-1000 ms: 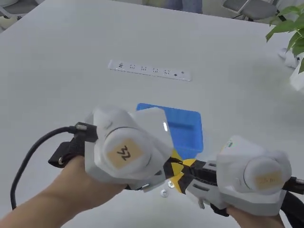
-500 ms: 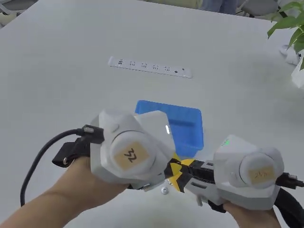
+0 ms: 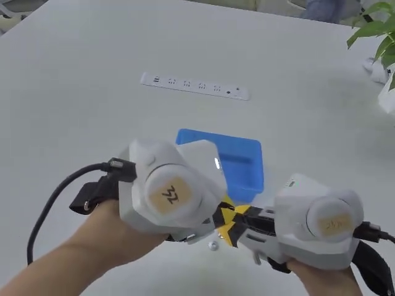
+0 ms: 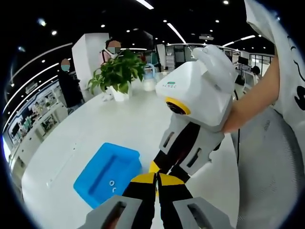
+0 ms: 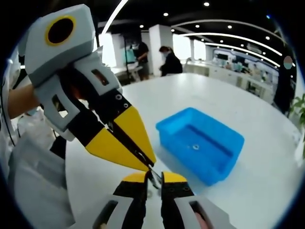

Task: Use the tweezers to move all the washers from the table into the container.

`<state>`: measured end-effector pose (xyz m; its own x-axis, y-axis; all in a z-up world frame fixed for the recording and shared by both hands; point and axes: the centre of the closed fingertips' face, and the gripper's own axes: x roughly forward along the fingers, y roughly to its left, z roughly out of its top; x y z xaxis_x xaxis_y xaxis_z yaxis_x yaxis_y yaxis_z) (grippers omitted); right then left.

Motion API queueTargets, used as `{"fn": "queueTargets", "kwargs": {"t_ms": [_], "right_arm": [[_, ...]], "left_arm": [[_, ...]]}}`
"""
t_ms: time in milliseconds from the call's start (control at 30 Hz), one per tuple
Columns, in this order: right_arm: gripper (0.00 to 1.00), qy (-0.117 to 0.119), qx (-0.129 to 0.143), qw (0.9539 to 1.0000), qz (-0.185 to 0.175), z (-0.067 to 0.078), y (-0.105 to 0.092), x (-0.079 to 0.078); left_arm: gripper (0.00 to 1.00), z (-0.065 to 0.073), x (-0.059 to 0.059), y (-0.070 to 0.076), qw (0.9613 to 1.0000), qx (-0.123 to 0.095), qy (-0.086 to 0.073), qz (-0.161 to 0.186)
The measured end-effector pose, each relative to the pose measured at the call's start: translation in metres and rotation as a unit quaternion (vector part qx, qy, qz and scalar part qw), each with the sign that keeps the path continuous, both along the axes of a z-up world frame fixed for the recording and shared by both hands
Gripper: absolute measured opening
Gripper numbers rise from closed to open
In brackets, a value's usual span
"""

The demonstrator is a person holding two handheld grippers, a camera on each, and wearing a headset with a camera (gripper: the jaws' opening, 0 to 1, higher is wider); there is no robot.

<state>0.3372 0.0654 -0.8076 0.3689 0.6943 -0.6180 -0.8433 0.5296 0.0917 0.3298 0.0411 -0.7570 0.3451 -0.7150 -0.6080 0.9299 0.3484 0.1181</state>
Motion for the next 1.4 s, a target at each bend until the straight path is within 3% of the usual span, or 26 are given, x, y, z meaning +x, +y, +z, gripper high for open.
{"fn": "queueTargets", "kwargs": {"t_ms": [67, 167, 300, 400, 633, 867, 967, 1067, 1200, 1400], "right_arm": [[0.06, -0.001, -0.007, 1.0000, 0.004, 0.000, 0.000, -0.001], [0.05, -0.022, -0.032, 0.9990, 0.021, 0.000, -0.001, -0.002], [0.04, -0.030, -0.050, 0.9979, 0.030, 0.000, -0.003, -0.005], [0.04, -0.034, -0.054, 0.9975, 0.031, 0.003, -0.003, -0.006], [0.04, -0.051, -0.044, 0.9973, 0.028, 0.027, -0.005, 0.000], [0.03, -0.075, -0.040, 0.9961, 0.022, 0.051, -0.004, 0.013], [0.03, -0.074, -0.028, 0.9967, 0.016, 0.060, -0.001, 0.020], [0.03, -0.090, -0.026, 0.9955, 0.014, 0.069, 0.004, 0.028], [0.03, -0.114, -0.040, 0.9925, 0.019, 0.076, 0.005, 0.039], [0.04, -0.121, -0.042, 0.9916, 0.015, 0.076, 0.006, 0.057]], "left_arm": [[0.00, 0.000, 0.000, -0.001, 1.0000, -0.001, 0.003, 0.000], [0.00, 0.000, -0.001, -0.003, 1.0000, -0.001, 0.005, -0.004], [0.00, 0.000, -0.005, -0.008, 0.9997, 0.014, -0.005, -0.018], [0.00, 0.002, -0.007, -0.010, 0.9994, 0.021, -0.011, -0.026], [0.00, 0.025, -0.003, -0.013, 0.9983, 0.023, -0.040, -0.034], [0.00, 0.049, 0.007, -0.014, 0.9977, 0.008, -0.061, -0.031], [0.00, 0.057, 0.014, -0.014, 0.9965, 0.010, -0.078, -0.029], [0.00, 0.063, 0.019, -0.014, 0.9956, 0.011, -0.088, -0.028], [0.00, 0.071, 0.029, -0.011, 0.9949, 0.007, -0.098, -0.024], [0.00, 0.071, 0.047, -0.010, 0.9941, 0.006, -0.108, -0.013]]}}
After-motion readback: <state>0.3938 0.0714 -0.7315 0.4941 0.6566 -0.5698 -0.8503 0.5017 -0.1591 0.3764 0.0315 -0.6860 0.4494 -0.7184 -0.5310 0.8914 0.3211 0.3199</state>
